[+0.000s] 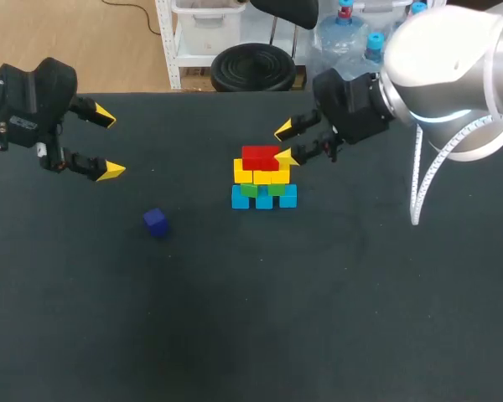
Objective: Place the blue cubes, place green cubes on the blue cubes, place the yellow cubes on the green cubes, then place the red cubes on the yellow cubes, and place purple cube on the red cubes.
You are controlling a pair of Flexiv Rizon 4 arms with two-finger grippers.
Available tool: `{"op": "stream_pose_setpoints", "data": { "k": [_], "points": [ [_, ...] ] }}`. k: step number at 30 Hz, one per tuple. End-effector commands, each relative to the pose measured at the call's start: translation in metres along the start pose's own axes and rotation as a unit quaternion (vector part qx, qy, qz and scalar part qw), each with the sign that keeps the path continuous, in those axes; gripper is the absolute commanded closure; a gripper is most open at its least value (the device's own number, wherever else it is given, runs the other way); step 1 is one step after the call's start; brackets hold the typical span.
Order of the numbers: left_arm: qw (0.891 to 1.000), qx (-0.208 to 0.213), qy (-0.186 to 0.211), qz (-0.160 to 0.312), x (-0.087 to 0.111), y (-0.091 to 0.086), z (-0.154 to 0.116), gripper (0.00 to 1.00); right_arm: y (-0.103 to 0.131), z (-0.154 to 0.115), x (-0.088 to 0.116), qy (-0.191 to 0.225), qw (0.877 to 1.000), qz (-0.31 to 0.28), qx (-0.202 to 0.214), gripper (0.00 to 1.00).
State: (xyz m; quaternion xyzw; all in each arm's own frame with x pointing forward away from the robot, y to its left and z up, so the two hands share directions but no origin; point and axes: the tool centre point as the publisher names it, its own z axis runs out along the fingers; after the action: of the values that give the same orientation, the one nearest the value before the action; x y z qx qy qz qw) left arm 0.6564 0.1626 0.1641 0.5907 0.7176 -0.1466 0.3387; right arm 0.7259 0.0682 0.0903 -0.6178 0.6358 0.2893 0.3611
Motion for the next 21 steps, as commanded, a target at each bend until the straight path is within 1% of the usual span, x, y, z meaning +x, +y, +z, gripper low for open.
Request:
{"op": "stream_pose_setpoints", "data": {
  "k": [1,2,5,7,9,13,16,17,18,20,21],
  "points": [
    [1.0,-0.001,-0.005,0.002,0.002,0.0,0.0,0.0,-0.001,0.001,0.001,-0.002,1.0,0.0,-0.002,0.46],
    [1.0,-0.001,-0.005,0.002,0.002,0.0,0.0,0.0,-0.001,0.001,0.001,-0.001,1.0,-0.001,-0.002,0.48],
    [1.0,-0.001,-0.005,0.002,0.002,0.0,0.0,0.0,-0.001,0.0,0.001,-0.001,1.0,-0.001,-0.002,0.45],
    [1.0,-0.001,-0.005,0.002,0.002,0.0,0.0,0.0,0.0,-0.002,0.001,-0.001,1.0,-0.001,-0.002,0.45],
    [1.0,-0.001,-0.005,0.002,0.002,0.0,0.0,0.0,0.002,-0.007,0.001,0.0,1.0,0.0,0.0,0.44],
    [1.0,-0.001,-0.005,0.002,0.002,0.0,0.0,0.0,0.007,-0.017,0.002,0.0,1.0,0.002,0.003,0.4],
    [1.0,-0.001,-0.005,0.002,0.002,0.0,0.0,0.0,0.011,-0.03,0.005,-0.007,1.0,-0.001,0.007,0.3],
    [1.0,-0.001,-0.005,0.002,0.002,0.0,0.0,0.0,0.013,-0.037,0.007,-0.013,1.0,-0.002,0.007,0.14],
    [1.0,-0.001,-0.005,0.002,0.002,0.0,0.0,0.0,0.014,-0.043,0.009,-0.02,1.0,0.001,0.008,0.0],
    [1.0,-0.001,-0.005,0.002,0.002,0.0,0.0,0.0,0.013,-0.056,0.014,-0.044,0.999,0.009,0.008,0.0],
    [1.0,-0.001,-0.005,0.002,0.002,0.0,0.0,0.0,0.013,-0.062,0.017,-0.044,0.999,0.008,0.011,0.0]
  ]
}}
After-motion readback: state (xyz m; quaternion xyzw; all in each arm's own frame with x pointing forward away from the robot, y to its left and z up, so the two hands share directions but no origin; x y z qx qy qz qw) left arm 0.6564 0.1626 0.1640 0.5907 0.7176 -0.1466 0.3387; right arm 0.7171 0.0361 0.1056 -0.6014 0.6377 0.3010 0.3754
